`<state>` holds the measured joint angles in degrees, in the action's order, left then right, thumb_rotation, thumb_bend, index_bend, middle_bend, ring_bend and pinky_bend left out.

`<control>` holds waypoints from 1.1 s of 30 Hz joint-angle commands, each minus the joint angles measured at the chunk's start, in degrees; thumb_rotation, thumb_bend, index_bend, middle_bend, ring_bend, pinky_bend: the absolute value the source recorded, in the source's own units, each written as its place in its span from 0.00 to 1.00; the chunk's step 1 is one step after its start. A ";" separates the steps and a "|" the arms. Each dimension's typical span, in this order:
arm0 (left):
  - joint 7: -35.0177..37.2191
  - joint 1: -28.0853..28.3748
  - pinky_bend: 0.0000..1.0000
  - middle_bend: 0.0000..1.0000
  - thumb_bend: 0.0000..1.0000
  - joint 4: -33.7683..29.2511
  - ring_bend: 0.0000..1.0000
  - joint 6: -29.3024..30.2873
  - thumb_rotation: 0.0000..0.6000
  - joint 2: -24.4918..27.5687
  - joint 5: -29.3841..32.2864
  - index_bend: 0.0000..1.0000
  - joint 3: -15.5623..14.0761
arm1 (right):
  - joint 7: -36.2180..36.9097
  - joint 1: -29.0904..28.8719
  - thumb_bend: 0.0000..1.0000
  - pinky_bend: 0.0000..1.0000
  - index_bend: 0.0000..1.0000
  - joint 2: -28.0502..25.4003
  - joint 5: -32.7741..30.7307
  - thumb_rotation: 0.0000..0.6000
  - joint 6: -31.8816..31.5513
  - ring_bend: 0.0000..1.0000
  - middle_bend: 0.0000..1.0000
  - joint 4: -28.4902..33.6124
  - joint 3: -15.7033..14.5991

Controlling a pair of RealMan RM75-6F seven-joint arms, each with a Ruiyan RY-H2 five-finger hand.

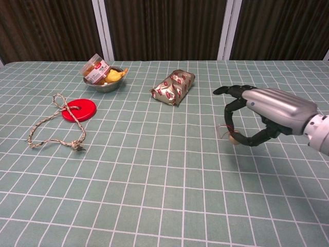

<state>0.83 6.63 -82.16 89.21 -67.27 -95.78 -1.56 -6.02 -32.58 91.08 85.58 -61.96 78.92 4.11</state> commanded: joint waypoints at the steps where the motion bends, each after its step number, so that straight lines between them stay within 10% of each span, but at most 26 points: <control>1: -0.34 -0.19 0.00 0.00 0.39 -0.16 0.00 0.38 1.00 -0.01 -0.25 0.00 -0.08 | 0.53 -1.24 0.58 0.00 0.78 1.91 -0.92 1.00 2.24 0.00 0.16 -1.42 0.47; 18: -0.24 -0.18 0.00 0.00 0.38 -0.12 0.00 -0.02 1.00 0.06 0.11 0.00 0.00 | 0.48 -1.52 0.58 0.00 0.75 4.58 -1.34 1.00 3.91 0.00 0.16 -5.34 -1.12; 33: -0.33 -0.22 0.00 0.00 0.39 -0.33 0.00 -0.11 1.00 0.23 0.14 0.00 -0.02 | -1.22 -1.10 0.58 0.00 0.48 3.83 -1.58 1.00 4.46 0.00 0.15 -5.03 -2.26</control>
<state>0.49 6.40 -82.48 89.10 -67.06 -95.62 -1.57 -7.02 -33.77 95.13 84.12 -57.54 73.66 1.92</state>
